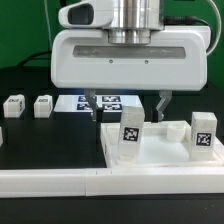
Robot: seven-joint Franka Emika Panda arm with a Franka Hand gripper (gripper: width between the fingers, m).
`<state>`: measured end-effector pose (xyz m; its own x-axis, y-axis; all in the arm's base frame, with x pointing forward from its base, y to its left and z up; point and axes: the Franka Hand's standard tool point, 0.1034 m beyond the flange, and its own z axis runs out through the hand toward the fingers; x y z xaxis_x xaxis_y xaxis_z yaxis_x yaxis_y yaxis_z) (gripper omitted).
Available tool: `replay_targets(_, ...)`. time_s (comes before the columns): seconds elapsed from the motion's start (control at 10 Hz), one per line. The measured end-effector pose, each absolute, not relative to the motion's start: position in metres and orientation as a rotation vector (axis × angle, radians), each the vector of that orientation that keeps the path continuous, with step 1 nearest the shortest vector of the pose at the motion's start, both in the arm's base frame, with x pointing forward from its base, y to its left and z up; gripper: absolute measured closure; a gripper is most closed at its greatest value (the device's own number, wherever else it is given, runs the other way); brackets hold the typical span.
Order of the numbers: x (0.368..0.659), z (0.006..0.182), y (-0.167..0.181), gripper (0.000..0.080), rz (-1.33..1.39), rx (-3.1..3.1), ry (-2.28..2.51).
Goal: Assemble square table
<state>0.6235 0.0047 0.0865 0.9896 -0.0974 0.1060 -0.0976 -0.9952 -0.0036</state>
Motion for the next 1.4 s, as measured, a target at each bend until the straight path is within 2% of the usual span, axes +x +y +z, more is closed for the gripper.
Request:
replay_targets(0.5, 0.6224, 0.0790, 0.0137, 0.0162, 0.108, 3.136, -0.191)
replay_targets(0.7, 0.6222, 0.0788, 0.0142, 0.0507, 0.107, 3.122, -0.391)
replay_targets(1.2, 0.6221, 0.0785, 0.0140, 0.0506, 0.103, 3.035, -0.879)
replay_targets(1.4, 0.6225, 0.0769, 0.0060, 0.0506, 0.079, 2.943, -1.289)
